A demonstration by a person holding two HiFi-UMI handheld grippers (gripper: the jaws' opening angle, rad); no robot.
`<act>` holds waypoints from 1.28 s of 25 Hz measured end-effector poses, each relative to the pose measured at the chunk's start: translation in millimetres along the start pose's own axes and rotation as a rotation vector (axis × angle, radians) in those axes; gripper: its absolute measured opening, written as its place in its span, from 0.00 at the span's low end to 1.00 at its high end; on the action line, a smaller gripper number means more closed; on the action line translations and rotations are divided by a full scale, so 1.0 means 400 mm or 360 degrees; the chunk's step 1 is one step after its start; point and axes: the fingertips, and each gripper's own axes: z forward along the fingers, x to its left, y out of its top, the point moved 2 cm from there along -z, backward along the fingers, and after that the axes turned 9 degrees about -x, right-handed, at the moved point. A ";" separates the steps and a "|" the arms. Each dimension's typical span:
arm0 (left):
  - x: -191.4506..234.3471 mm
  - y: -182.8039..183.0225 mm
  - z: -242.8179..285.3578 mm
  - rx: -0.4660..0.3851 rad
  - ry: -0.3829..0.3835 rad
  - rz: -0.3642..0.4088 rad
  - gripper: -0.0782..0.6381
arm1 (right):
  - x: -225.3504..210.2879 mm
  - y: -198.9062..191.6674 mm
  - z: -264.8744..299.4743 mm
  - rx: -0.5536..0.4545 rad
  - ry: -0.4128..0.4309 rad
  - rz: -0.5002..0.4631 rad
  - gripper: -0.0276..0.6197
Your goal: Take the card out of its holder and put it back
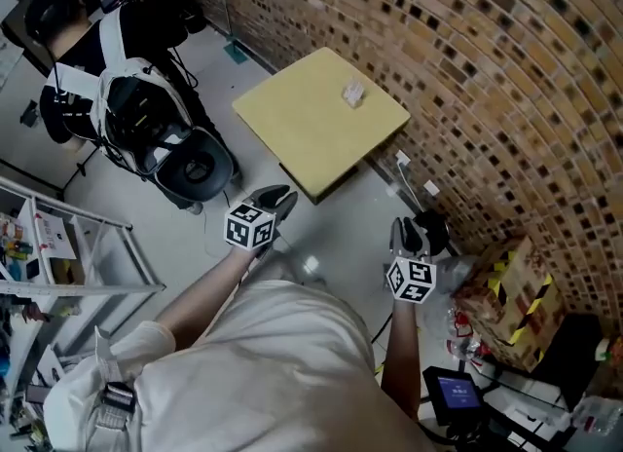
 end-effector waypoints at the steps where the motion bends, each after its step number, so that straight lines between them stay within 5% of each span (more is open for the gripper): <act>1: 0.007 0.002 0.003 -0.0003 0.0001 0.0001 0.27 | 0.000 0.002 0.001 -0.0003 -0.0001 0.0000 0.18; 8: 0.046 0.030 0.069 0.0001 -0.0042 0.0004 0.27 | -0.026 -0.019 0.036 0.0007 -0.0011 0.0052 0.18; 15: 0.136 0.064 0.067 0.0040 -0.0094 0.0024 0.27 | -0.010 0.019 0.057 -0.0256 -0.0075 0.0392 0.21; 19: 0.208 0.073 0.070 0.0078 -0.0110 0.0035 0.27 | 0.011 0.008 0.096 -0.0254 -0.0120 0.0456 0.23; 32: 0.343 0.040 0.070 0.0159 -0.0184 -0.0009 0.27 | 0.165 -0.015 0.188 -0.0158 -0.0144 0.0287 0.23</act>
